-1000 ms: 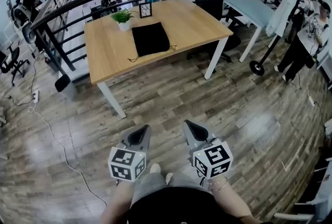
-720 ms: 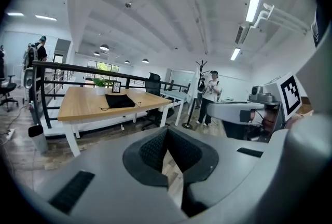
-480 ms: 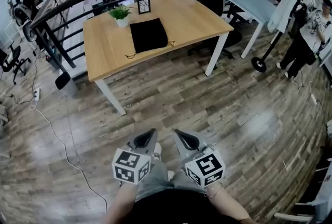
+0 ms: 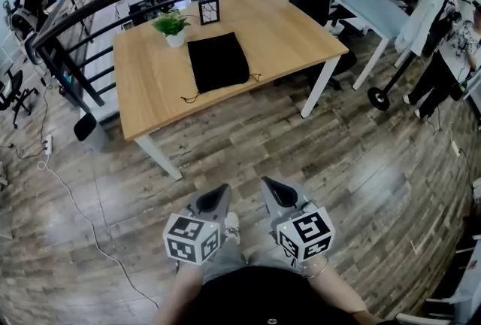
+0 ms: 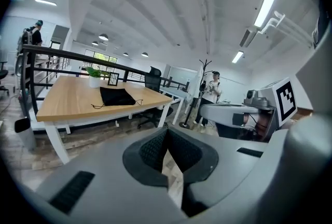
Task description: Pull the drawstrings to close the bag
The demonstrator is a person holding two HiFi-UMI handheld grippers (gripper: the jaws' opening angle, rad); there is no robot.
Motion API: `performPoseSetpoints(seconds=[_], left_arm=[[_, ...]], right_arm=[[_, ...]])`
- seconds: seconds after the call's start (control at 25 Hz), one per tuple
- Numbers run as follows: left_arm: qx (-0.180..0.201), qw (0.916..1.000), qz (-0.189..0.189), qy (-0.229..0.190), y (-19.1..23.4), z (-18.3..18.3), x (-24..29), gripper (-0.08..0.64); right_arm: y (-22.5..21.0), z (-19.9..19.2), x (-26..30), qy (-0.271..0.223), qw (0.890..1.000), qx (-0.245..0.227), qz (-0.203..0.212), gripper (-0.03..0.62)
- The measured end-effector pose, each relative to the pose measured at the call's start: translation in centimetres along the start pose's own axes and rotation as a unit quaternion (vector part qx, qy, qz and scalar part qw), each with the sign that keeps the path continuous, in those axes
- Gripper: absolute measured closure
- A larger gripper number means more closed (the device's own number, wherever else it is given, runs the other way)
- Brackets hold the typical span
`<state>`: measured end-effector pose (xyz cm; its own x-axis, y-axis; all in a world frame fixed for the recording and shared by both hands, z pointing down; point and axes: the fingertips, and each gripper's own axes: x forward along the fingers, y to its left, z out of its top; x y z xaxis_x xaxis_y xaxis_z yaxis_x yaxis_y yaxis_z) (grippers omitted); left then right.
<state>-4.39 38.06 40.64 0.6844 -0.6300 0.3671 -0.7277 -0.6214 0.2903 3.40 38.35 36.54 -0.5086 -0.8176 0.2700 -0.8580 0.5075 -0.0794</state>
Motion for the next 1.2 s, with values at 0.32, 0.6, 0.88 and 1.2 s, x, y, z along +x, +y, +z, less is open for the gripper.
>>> performPoseSetpoints(seconds=[0.32,0.6,0.88,1.2], left_arm=[[0.003,0.9999,-0.011,-0.012,7.9,6.4,5.4,0.546],[0.008,0.9996,-0.026,-0.006,12.2,9.1,8.8,0.546],[-0.010,0.9986,-0.050,0.016,13.6,9.1,11.5,0.546],[-0.020,0.9992,-0.029,0.019,16.6,10.4,14.9,0.546]], right_arm=[[-4.9,4.4,8.9,-0.007,1.000,-0.012,-0.027,0.593],[-6.7,6.0,14.3,-0.001,0.998,-0.043,-0.036,0.593],[-8.4,5.8,17.2,0.014,0.999,-0.016,-0.032,0.593],[-11.9,6.0,21.3,0.023,0.999,-0.017,-0.015,0.592]])
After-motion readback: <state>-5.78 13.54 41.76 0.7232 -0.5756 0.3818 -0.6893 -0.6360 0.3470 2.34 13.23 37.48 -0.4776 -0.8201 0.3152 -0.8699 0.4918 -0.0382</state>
